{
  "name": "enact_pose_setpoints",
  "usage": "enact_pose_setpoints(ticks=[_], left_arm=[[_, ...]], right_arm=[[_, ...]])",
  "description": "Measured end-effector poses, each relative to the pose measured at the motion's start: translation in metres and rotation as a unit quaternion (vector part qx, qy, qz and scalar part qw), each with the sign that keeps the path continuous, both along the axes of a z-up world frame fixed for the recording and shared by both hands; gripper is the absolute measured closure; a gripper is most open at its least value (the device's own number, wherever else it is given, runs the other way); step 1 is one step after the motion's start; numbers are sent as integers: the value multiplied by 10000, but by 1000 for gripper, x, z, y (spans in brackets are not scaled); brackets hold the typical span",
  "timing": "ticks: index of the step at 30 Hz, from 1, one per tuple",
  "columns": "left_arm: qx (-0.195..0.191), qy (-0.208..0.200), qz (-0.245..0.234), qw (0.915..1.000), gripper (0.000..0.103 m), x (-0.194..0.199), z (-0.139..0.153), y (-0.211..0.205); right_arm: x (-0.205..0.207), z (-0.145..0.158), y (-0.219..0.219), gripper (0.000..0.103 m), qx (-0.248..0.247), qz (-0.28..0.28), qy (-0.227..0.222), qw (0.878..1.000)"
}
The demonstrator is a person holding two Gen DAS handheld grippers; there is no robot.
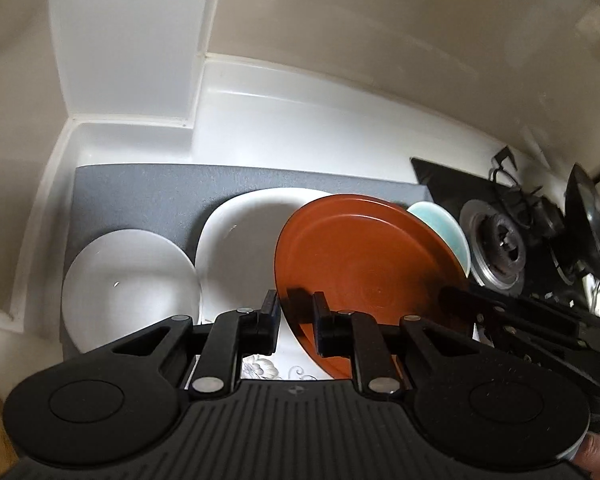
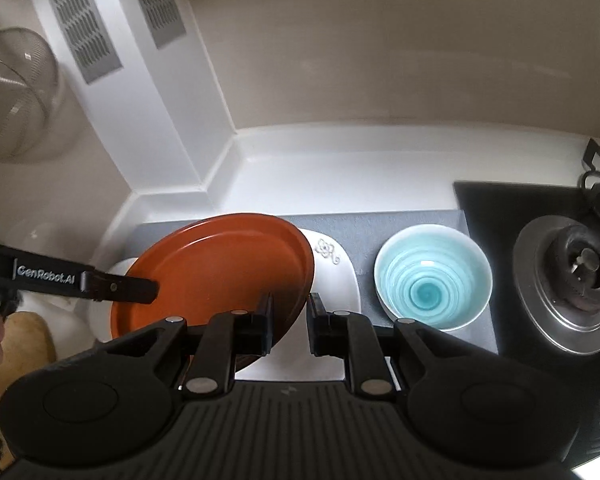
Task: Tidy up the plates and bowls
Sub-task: 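Lift the brown plate and carry it over the stacked white plates, then lower the brown plate onto the white plates and open both grippers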
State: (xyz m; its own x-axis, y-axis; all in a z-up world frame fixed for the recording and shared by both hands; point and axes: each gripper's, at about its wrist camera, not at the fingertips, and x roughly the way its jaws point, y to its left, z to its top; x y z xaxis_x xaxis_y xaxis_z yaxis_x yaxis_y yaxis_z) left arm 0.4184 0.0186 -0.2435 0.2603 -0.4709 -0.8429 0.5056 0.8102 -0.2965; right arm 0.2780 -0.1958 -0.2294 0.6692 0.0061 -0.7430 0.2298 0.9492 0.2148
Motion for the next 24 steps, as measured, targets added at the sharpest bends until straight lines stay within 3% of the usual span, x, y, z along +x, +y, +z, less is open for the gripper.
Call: enact_pose_setpoints(ticks=[4,15,24], left_arm=[[176,-185,19,9997,86,3,-13,-6],[634,143,131,9978,85,24,-77,-18],[669,61,107,9977,85,22,-94,-14]], right_arm=[[13,-24,-3,84,79,-67,181,9998],[50,-87,13,84,-546,-25,663,9963],[46,-104,23,84,-709,18,759,9946]])
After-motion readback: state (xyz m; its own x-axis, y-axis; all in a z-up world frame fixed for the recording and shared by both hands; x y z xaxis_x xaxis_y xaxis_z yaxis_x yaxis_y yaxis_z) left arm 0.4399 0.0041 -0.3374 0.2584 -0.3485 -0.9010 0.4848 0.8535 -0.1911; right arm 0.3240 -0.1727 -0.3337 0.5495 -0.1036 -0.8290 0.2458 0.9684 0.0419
